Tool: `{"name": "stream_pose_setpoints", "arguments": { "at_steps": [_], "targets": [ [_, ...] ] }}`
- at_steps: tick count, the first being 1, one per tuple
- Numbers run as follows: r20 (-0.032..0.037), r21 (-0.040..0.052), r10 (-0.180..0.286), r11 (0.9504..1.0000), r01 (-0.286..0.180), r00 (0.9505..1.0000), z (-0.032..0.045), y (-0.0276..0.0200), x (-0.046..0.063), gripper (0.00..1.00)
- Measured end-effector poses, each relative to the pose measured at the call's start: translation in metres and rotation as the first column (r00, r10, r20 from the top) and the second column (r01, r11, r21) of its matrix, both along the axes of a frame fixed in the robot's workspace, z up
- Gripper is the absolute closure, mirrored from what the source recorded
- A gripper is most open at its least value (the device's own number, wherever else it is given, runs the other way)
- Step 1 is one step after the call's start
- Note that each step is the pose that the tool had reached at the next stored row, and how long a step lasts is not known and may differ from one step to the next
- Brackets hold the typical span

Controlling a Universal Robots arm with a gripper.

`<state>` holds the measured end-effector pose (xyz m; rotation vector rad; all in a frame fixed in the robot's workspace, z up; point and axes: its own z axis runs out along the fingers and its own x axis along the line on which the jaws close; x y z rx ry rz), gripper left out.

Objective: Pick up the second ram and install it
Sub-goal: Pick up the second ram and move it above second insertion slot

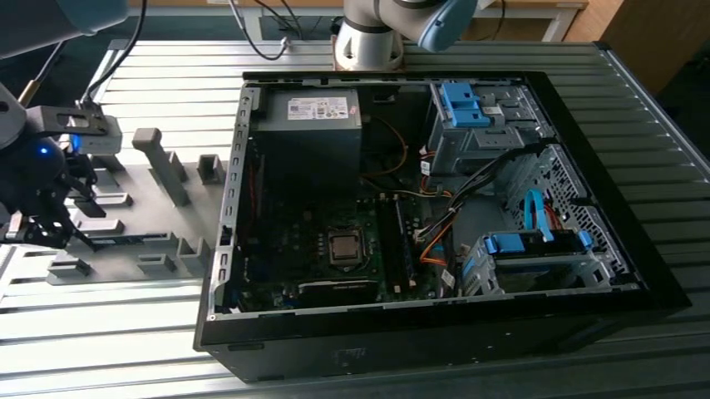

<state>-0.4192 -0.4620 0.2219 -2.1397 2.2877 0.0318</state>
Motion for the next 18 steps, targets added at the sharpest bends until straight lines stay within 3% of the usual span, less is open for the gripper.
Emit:
{"name": "stream_pose_setpoints", "arguments": {
  "at_steps": [10, 11, 18],
  "targets": [
    [-0.0004, -0.0003, 0.0, 1.0, 0.0, 1.0, -0.0106, -0.0001, 0.0, 0.5],
    [-0.0004, -0.0003, 0.0, 1.0, 0.0, 1.0, -0.0114, -0.0001, 0.0, 0.58],
    [-0.0004, -0.0002, 0.0, 1.0, 0.0, 1.0, -0.0173, -0.0007, 0.0, 0.58]
  ]
}}
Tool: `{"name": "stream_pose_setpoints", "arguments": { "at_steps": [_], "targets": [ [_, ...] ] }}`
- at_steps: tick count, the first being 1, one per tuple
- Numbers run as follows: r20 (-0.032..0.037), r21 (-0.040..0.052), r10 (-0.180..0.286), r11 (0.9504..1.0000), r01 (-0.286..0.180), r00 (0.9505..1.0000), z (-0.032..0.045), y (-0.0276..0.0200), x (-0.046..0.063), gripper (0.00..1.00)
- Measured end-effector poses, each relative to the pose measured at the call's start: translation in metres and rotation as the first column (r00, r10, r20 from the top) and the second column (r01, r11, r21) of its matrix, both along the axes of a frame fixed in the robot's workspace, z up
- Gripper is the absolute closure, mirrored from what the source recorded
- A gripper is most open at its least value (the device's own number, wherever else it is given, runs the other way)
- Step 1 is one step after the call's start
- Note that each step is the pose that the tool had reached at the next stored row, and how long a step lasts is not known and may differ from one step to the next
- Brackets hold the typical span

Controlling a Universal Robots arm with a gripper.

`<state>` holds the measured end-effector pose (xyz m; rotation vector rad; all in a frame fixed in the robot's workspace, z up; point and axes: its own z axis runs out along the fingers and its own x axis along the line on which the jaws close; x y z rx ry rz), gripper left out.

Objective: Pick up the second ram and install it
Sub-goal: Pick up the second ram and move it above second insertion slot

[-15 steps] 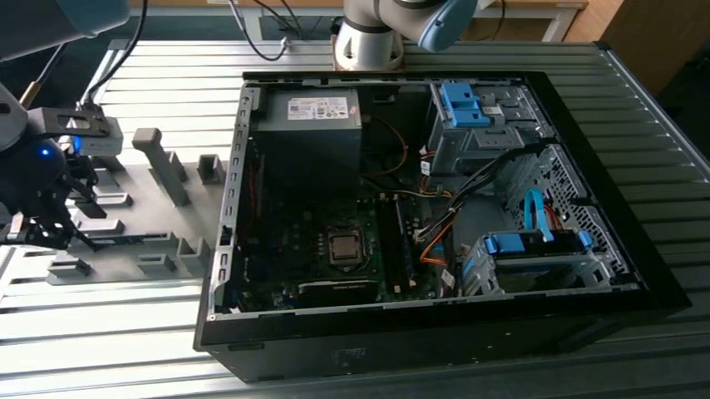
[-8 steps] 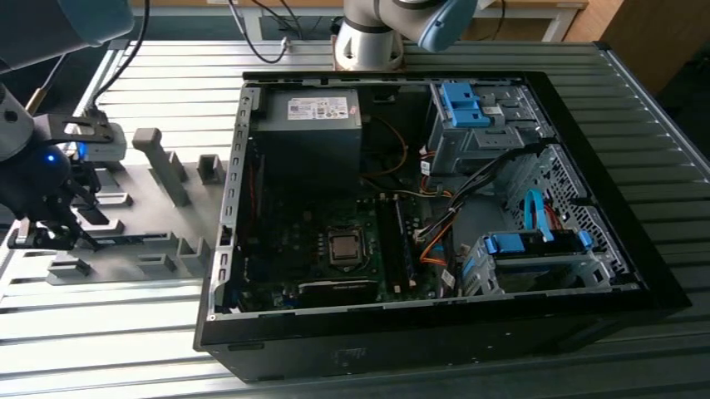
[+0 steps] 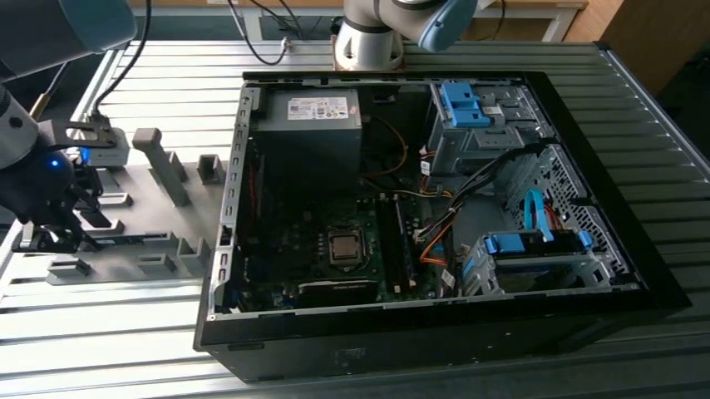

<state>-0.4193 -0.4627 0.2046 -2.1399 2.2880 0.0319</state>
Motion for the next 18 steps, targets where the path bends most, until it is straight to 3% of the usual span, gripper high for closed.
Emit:
{"name": "stream_pose_setpoints", "arguments": {
  "at_steps": [6, 7, 18],
  "targets": [
    [0.0, -0.0001, 0.0, 1.0, 0.0, 1.0, -0.0046, -0.0002, 0.0, 0.59],
    [-0.0001, -0.0001, 0.0, 1.0, 0.0, 1.0, -0.0051, -0.0002, 0.0, 0.66],
    [0.0001, 0.0, 0.0, 1.0, 0.0, 1.0, -0.0088, -0.0002, 0.0043, 0.66]
  ]
}}
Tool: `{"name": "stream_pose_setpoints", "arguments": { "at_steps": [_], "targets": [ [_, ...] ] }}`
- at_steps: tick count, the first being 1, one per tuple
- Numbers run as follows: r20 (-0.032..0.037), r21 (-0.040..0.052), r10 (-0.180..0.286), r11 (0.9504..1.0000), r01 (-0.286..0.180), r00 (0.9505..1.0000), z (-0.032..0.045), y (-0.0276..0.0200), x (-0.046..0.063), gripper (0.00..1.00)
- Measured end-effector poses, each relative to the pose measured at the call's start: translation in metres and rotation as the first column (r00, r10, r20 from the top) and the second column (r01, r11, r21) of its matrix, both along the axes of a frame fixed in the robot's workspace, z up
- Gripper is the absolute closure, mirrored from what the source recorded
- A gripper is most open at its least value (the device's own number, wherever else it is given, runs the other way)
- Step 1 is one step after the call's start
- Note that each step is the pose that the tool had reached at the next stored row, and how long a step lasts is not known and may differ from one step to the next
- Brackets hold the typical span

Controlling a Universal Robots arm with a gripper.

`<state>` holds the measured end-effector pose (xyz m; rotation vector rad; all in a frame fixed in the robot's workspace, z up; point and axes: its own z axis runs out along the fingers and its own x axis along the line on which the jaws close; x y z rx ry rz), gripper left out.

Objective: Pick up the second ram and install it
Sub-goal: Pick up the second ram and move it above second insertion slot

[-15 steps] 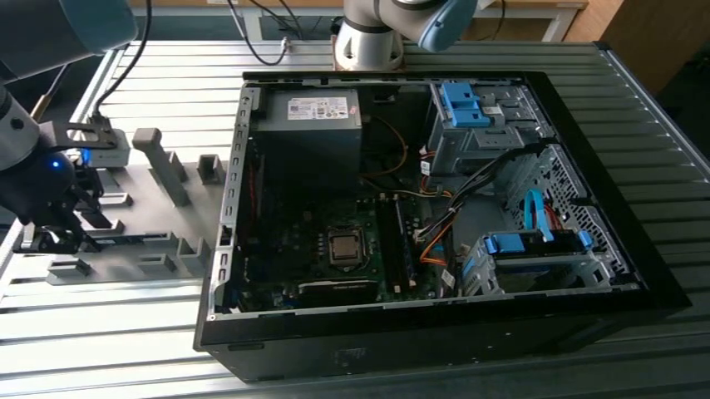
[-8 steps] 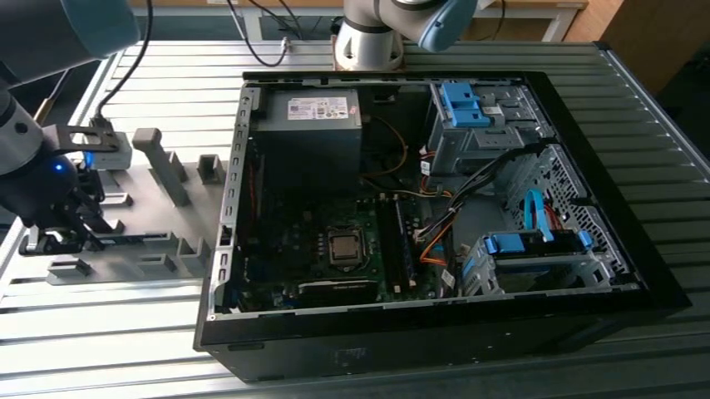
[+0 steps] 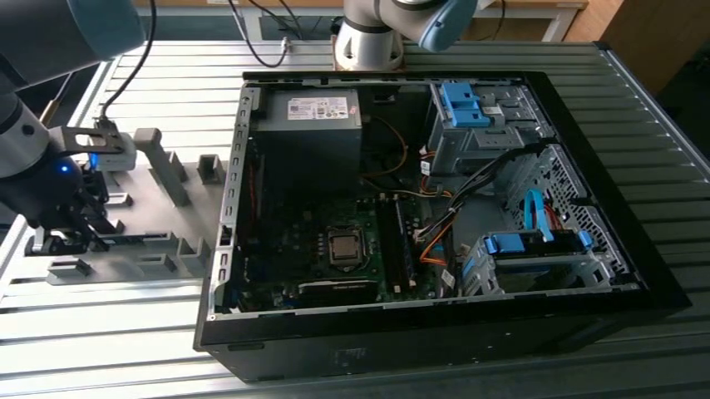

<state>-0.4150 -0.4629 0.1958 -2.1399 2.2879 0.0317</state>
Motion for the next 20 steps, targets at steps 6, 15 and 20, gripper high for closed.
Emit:
{"name": "stream_pose_setpoints", "arguments": {
  "at_steps": [6, 15, 20],
  "targets": [
    [-0.0002, -0.0002, 0.0, 1.0, 0.0, 1.0, -0.0034, 0.0, 0.0019, 0.66],
    [-0.0002, -0.0002, 0.0, 1.0, 0.0, 1.0, -0.0063, 0.0, 0.0044, 0.75],
    [-0.0002, -0.0002, 0.0, 1.0, 0.0, 1.0, -0.0067, 0.0, 0.0047, 0.83]
  ]
}}
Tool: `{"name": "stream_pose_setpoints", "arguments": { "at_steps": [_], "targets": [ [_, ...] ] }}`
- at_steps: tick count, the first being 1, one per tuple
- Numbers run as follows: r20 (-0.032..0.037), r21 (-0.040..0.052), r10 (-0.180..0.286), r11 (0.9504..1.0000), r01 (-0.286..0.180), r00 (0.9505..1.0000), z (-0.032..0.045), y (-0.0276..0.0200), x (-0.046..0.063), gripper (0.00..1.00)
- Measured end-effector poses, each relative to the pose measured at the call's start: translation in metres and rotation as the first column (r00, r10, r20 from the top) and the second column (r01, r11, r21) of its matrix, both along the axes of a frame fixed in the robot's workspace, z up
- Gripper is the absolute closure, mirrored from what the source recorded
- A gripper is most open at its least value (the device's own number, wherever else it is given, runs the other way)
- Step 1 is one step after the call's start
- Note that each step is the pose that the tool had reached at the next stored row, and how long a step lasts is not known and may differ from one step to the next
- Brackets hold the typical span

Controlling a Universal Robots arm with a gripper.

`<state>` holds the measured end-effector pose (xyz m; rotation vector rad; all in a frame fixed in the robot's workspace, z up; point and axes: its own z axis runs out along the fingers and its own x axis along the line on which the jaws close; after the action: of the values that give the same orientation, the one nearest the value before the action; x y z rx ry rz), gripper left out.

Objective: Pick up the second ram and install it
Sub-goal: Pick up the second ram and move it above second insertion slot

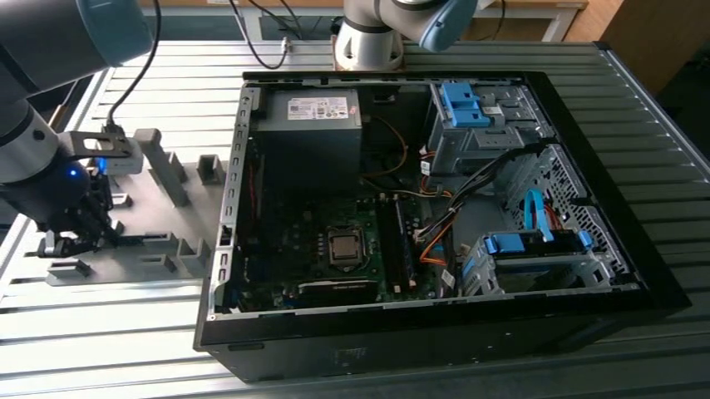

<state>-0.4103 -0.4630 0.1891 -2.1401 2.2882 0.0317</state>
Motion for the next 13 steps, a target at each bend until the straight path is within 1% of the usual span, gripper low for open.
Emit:
{"name": "stream_pose_setpoints", "arguments": {
  "at_steps": [4, 9, 12, 13],
  "targets": [
    [0.0, 0.0, 0.0, 1.0, 0.0, 1.0, -0.0001, 0.0, 0.0001, 0.86],
    [0.0, -0.0001, 0.003, 1.0, -0.003, 1.0, -0.0004, 0.0, 0.0001, 0.86],
    [0.0, 0.0, 0.024, 0.9997, -0.024, 0.9997, -0.0006, 0.0, 0.0001, 0.86],
    [0.0, 0.0, 0.037, 0.9993, -0.037, 0.9993, -0.0006, 0.0, 0.0, 0.86]
  ]
}}
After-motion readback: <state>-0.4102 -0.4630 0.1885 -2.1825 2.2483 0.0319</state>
